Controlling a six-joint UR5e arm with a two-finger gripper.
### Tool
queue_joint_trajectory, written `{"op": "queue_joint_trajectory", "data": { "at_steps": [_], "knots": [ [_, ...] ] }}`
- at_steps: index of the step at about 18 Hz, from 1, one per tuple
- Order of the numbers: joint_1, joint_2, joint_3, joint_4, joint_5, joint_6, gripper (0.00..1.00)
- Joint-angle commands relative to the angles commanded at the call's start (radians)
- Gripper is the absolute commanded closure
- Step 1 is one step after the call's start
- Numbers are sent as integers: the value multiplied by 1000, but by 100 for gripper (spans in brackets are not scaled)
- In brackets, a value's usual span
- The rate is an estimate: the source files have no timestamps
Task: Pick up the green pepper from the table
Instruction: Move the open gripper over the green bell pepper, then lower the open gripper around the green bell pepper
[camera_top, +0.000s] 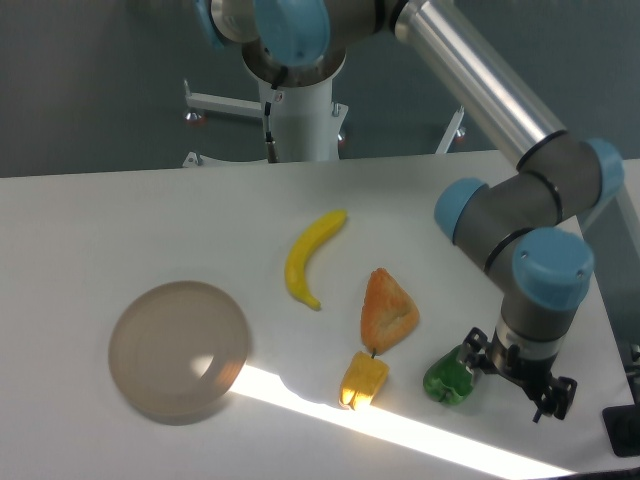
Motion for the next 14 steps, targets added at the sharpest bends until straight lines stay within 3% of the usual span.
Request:
{"op": "queue_joint_trajectory", "data": {
  "at_steps": [5,14],
  "knots": [
    [14,35,-103,6,-2,-57,0],
    [3,42,-154,20,-3,-58,0]
  ]
}}
